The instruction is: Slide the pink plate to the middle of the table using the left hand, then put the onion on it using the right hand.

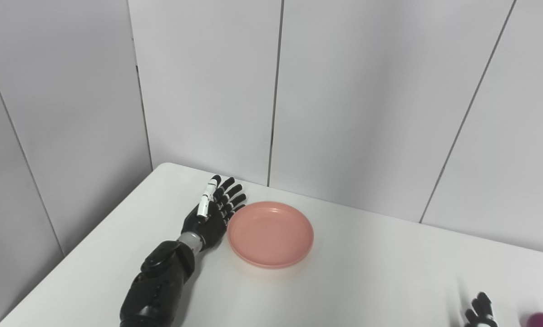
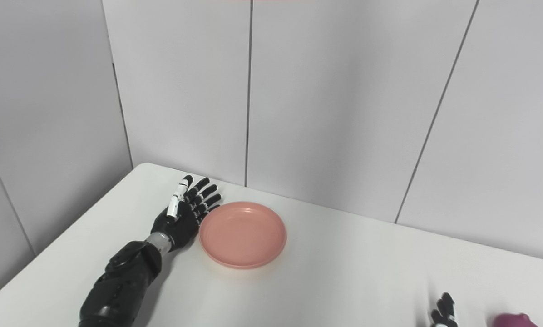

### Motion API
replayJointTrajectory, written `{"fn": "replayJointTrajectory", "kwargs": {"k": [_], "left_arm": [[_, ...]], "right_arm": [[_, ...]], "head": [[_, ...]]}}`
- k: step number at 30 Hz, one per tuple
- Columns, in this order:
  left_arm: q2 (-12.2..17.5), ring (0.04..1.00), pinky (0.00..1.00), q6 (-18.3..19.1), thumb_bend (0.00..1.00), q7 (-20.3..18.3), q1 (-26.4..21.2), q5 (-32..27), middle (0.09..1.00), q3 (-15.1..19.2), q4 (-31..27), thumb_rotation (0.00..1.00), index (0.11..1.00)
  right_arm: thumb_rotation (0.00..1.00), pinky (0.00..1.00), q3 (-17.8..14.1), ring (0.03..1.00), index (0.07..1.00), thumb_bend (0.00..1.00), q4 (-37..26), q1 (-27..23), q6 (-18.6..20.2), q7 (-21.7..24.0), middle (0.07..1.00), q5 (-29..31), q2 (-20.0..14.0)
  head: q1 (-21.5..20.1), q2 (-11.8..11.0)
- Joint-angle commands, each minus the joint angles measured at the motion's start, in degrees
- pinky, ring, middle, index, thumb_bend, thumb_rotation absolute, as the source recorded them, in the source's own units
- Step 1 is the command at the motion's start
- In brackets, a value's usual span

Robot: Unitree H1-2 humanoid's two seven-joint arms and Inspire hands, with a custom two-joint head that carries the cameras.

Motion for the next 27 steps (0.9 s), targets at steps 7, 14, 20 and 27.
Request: {"fn": "replayJointTrajectory", "kwargs": {"k": [7, 14, 20, 27], "left_arm": [[-2.3, 0.951, 0.95, 5.6, 0.42, 0.4, 1.9, 0.0, 0.965, -1.7, -2.6, 1.0, 0.952], [-3.3, 0.95, 0.94, 7.3, 0.43, 1.3, 2.4, -0.3, 0.965, -2.1, -5.8, 1.0, 0.958], [-4.8, 0.945, 0.94, 9.7, 0.42, 1.9, 3.1, -0.7, 0.961, -2.7, -9.2, 1.0, 0.951], [-5.9, 0.949, 0.95, 11.7, 0.41, 2.4, 4.1, -0.5, 0.964, -4.5, -12.8, 1.0, 0.947]], "right_arm": [[1.0, 1.0, 0.9, 0.976, 0.986, 0.13, -1.3, -0.3, -0.4, 0.2, 0.984, -0.8, 0.4], [1.0, 1.0, 1.1, 0.972, 0.986, 0.15, -2.0, -0.2, 0.3, 0.0, 0.982, -0.9, 1.0], [1.0, 1.0, 1.4, 0.962, 0.978, 0.17, -1.8, -0.2, -0.1, 0.0, 0.971, -1.8, 1.3], [1.0, 1.0, 1.8, 0.954, 0.971, 0.18, -1.8, -0.5, 0.2, -0.6, 0.967, -2.5, 2.1]], "head": [[-3.3, 2.2], [-5.6, 4.1], [-8.0, 5.4], [-10.2, 6.6]]}}
